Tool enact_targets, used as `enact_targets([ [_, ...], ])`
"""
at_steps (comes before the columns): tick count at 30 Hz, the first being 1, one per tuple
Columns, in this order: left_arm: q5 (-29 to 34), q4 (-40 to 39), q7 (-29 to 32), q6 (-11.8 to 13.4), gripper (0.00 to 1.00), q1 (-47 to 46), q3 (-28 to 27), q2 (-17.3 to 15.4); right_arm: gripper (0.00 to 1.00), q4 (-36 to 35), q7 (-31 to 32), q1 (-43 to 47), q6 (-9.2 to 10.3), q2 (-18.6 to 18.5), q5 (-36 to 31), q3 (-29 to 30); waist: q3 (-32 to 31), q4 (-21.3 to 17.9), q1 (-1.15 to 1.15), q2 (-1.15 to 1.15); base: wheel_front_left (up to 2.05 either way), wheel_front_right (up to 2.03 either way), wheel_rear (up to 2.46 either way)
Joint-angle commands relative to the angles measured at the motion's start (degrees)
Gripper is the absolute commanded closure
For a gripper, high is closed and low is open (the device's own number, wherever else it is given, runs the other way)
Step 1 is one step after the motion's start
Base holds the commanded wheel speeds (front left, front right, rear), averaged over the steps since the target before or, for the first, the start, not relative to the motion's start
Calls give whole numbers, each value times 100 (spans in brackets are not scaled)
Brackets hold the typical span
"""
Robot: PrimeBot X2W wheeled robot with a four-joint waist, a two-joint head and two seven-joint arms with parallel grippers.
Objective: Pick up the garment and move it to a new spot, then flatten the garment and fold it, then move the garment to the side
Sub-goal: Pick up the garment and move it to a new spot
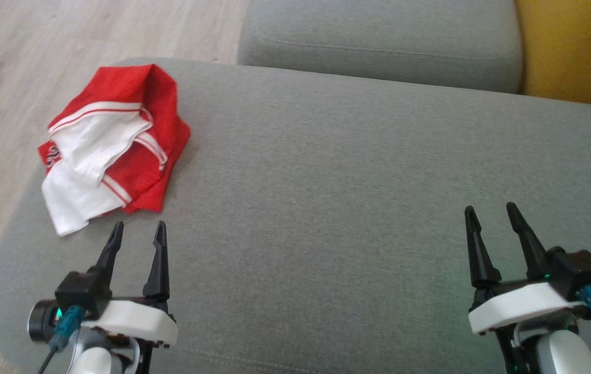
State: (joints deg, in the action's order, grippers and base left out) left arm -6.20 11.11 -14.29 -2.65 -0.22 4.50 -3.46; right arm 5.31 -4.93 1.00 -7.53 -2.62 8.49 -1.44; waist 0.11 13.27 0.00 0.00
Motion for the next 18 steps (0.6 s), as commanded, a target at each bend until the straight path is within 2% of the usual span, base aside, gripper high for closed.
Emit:
enact_targets([
  [1,-38,-238,-71,-25,0,-270,-230,-6,0,-239,6,-76,4,-26,4,-158,-1,149,0,0,0,0,0],
  [18,3,-293,-71,-81,0,-272,-386,36,0,-351,95,-54,4,-26,-12,-182,11,384,0,0,0,0,0],
])
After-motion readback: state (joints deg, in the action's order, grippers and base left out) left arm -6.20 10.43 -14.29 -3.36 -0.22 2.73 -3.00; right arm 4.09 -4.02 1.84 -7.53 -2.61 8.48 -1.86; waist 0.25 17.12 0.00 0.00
